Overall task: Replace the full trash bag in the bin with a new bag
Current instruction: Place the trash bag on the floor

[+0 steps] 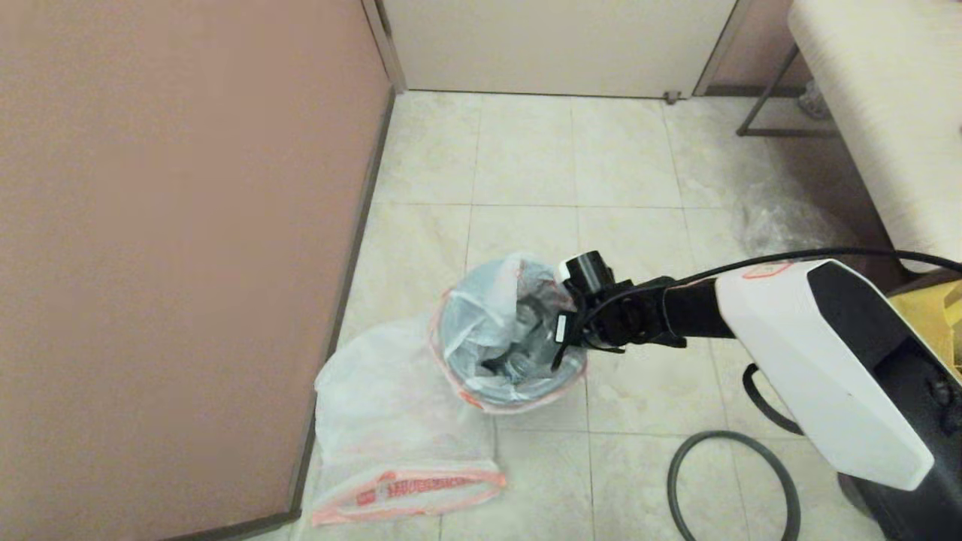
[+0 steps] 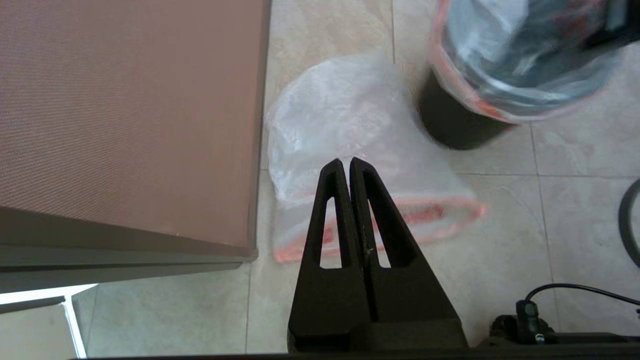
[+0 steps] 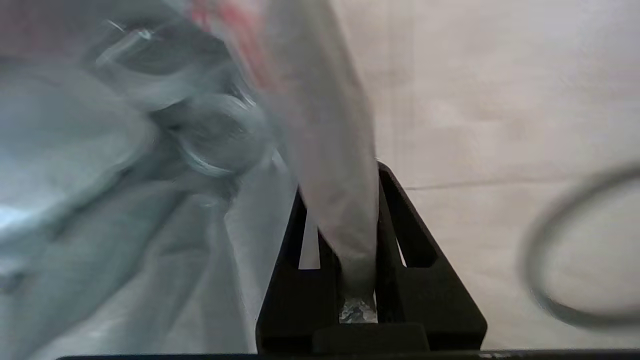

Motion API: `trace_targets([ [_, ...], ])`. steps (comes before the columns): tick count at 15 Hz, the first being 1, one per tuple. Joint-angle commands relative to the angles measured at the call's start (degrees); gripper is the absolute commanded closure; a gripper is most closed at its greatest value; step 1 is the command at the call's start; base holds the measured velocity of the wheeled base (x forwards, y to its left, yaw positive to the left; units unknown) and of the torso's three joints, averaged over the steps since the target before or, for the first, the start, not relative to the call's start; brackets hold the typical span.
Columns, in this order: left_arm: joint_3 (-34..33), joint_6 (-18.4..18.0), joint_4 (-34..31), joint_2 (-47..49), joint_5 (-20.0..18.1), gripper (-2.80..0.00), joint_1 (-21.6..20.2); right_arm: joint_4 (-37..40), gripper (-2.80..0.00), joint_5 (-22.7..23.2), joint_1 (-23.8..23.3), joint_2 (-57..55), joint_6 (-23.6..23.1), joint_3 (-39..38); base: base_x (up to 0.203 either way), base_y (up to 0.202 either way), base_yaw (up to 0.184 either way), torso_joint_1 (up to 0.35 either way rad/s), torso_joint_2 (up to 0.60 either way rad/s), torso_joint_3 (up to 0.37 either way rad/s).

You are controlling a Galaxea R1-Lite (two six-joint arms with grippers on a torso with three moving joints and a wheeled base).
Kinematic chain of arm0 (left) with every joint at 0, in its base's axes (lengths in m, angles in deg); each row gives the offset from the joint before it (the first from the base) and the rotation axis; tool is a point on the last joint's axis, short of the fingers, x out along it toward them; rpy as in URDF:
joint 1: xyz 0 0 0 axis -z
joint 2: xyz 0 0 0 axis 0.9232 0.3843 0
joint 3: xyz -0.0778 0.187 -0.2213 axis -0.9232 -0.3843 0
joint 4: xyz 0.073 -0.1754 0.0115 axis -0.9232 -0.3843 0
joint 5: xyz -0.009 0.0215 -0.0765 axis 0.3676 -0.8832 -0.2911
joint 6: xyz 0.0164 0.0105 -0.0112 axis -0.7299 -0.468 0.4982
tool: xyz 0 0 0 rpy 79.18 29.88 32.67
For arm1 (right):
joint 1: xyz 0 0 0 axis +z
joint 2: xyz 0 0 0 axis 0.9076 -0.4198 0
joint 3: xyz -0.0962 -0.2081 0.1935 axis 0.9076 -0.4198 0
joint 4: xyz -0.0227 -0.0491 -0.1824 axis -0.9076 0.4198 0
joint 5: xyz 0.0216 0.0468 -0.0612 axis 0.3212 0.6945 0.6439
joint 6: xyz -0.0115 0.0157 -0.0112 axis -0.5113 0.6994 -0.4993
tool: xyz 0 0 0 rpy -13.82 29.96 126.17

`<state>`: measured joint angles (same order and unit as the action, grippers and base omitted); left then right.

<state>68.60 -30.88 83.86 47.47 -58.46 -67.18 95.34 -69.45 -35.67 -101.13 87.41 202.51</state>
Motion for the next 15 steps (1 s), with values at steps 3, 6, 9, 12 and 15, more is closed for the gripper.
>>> trace_targets([
  [3,0.00,0.00,-0.01,0.07,0.02,0.00,-0.04,7.84,0.00,-0.51,-0.28,8.01,-5.19,-0.96,0.000,0.000,0.000,0.000,0.00,0.000],
  [6,0.00,0.00,0.00,0.07,0.02,0.00,-0.04,7.55,0.00,0.67,-0.61,10.83,-15.59,-7.09,0.000,0.000,0.000,0.000,0.00,0.000],
  [9,0.00,0.00,-0.01,0.07,0.02,0.00,-0.04,0.24,0.00,11.53,-3.28,13.66,-30.26,-17.68,0.000,0.000,0.000,0.000,0.00,0.000],
  [12,0.00,0.00,-0.01,0.07,0.02,0.00,-0.04,-8.99,0.00,28.45,-8.97,16.24,-46.52,-24.25,0.000,0.000,0.000,0.000,0.00,0.000],
  [15,0.00,0.00,-0.01,0.07,0.02,0.00,-0.04,-9.97,0.00,35.96,-11.89,16.81,-57.51,-23.60,0.000,0.000,0.000,0.000,0.00,0.000],
])
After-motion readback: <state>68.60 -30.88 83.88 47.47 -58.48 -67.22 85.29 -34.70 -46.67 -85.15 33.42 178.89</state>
